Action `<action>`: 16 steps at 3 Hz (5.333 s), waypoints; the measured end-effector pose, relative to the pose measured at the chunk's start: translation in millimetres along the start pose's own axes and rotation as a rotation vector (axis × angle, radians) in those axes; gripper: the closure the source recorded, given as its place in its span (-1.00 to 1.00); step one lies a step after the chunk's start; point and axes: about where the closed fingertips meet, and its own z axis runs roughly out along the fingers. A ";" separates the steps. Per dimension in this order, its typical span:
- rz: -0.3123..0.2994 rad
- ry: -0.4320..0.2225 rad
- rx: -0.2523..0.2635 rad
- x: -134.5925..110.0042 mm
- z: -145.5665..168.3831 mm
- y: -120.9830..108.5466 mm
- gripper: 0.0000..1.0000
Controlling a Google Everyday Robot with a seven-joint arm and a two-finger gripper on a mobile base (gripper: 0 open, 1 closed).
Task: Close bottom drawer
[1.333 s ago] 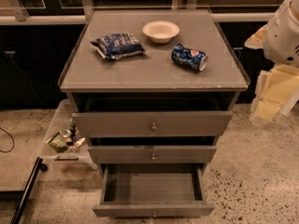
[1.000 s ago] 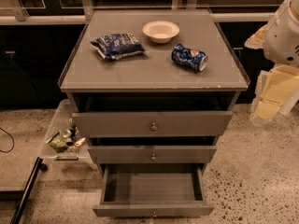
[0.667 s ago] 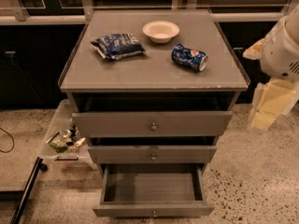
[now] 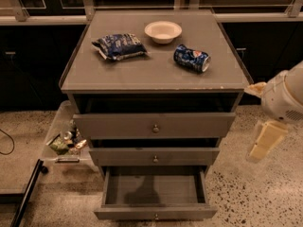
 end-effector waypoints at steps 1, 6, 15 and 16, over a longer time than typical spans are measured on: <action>0.020 -0.034 -0.028 23.1 35.1 2.4 -1.00; 0.162 -0.202 -0.176 94.8 174.8 42.6 -0.65; 0.443 -0.444 -0.166 186.1 444.8 81.9 1.00; 0.443 -0.444 -0.166 186.0 445.0 82.0 1.00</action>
Offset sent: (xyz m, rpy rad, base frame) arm 0.0018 -0.0100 -0.0343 0.0373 0.0170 -0.0031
